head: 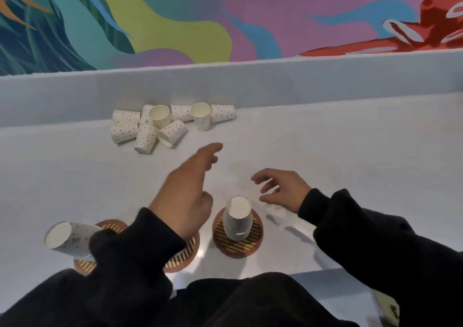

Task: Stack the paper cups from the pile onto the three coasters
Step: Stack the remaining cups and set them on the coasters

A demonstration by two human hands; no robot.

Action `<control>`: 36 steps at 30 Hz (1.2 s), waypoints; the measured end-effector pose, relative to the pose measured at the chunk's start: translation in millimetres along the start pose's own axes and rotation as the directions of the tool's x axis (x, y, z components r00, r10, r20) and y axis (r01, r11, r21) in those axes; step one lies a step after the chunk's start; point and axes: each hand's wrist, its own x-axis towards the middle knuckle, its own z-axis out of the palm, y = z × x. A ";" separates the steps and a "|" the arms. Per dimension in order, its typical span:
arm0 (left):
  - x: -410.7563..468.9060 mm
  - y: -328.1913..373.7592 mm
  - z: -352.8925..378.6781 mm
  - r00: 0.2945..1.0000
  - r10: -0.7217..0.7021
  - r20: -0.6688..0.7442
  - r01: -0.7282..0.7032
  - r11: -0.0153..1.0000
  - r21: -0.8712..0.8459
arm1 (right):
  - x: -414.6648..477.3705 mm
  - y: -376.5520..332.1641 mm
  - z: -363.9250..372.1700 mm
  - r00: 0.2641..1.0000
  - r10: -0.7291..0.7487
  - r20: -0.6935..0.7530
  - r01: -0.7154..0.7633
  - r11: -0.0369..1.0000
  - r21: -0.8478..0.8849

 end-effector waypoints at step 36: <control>259.5 -218.5 1.7 0.956 -0.278 0.089 0.216 0.881 0.422 | 295.2 -111.7 22.8 1.000 0.028 0.014 -0.012 0.756 -0.654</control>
